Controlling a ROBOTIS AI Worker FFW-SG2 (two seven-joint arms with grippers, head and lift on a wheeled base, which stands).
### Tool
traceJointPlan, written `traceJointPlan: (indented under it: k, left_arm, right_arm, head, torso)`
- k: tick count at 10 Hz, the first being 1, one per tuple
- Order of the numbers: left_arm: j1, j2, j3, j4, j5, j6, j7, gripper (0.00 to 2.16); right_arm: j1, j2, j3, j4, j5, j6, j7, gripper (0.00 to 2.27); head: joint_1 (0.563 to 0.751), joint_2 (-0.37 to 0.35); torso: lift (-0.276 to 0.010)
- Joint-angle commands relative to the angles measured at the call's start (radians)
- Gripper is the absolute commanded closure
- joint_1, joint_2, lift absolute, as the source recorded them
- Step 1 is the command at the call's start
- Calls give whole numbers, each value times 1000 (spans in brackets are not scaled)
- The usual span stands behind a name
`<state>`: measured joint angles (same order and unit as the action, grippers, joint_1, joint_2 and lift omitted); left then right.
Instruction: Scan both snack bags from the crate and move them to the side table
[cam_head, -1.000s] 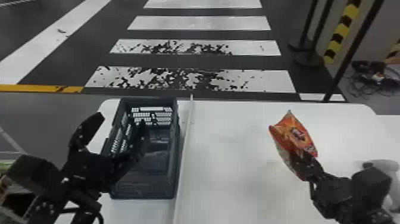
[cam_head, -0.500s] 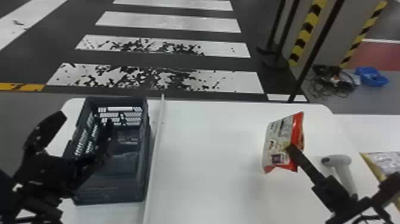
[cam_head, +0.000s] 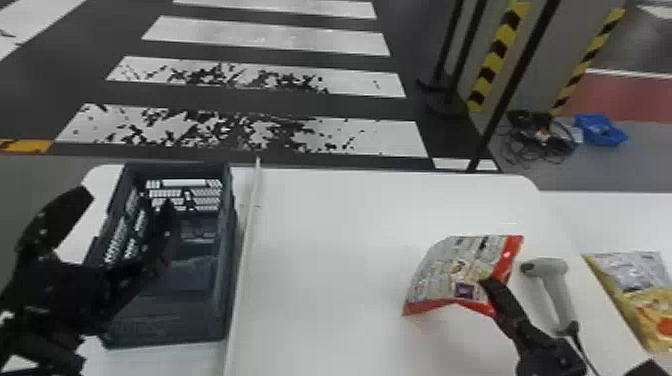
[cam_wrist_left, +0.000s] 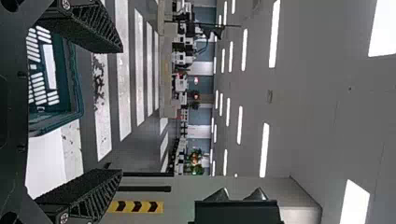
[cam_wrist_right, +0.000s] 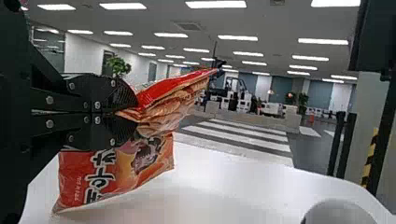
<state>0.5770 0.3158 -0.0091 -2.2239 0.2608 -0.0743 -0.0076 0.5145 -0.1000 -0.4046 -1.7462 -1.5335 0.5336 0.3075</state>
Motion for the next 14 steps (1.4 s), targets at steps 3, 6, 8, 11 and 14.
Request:
traceJointPlan:
  k: [3, 6, 8, 11, 14]
  left_arm:
    - [-16, 2, -15, 15, 0, 0, 0, 80]
    - [-25, 0, -26, 23, -2, 3, 0, 80]
    - [-31, 0, -32, 21, -2, 3, 0, 80]
    - [-55, -1, -55, 38, -2, 3, 0, 80]
    - [-65, -1, -65, 47, 2, 0, 0, 80]
  right_arm:
    - [52, 11, 4, 25, -11, -102, -65, 2246]
    - [75, 9, -2, -6, -10, -120, -102, 87]
    - [116, 6, 0, -56, -1, -117, -140, -2]
    - [185, -3, 0, -162, 90, -74, -245, -2]
    - [180, -4, 43, -187, 134, 138, -261, 76]
  head:
    - [695, -161]
    - [695, -196]
    - [695, -206]
    - [695, -210]
    - [695, -164]
  torso:
    - [-95]
    - [-95]
    - [-95]
    - [-95]
    - [-95]
